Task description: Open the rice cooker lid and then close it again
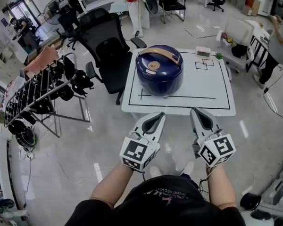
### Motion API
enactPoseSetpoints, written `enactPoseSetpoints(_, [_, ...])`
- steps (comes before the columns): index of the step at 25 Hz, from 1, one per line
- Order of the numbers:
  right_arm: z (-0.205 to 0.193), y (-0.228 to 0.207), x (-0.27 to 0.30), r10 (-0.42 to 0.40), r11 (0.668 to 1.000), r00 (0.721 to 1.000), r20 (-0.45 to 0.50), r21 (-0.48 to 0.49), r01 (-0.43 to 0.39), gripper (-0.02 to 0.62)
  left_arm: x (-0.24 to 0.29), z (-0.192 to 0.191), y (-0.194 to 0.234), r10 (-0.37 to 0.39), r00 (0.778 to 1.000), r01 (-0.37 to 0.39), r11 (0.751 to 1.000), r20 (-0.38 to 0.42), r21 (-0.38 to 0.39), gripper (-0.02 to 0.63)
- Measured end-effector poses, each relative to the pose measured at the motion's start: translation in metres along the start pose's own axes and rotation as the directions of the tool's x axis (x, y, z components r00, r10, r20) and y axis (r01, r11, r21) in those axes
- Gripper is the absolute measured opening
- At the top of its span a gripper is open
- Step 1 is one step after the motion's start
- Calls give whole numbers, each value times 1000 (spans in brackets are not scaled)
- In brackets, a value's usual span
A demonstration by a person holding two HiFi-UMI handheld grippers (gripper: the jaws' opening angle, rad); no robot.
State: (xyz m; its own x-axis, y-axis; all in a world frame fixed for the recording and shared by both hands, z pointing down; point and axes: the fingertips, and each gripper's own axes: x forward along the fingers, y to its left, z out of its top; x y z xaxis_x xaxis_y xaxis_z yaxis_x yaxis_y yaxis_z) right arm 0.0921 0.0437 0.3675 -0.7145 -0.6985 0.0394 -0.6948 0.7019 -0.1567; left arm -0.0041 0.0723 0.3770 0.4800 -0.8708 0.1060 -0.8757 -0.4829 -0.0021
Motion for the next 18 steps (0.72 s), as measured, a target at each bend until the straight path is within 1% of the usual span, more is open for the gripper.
enactPoseSetpoints(18, [1, 3, 0, -9, 1000, 1000, 7, -3, 9, 0, -1, 1, 0, -14, 1000, 14, 1000, 3, 10, 3])
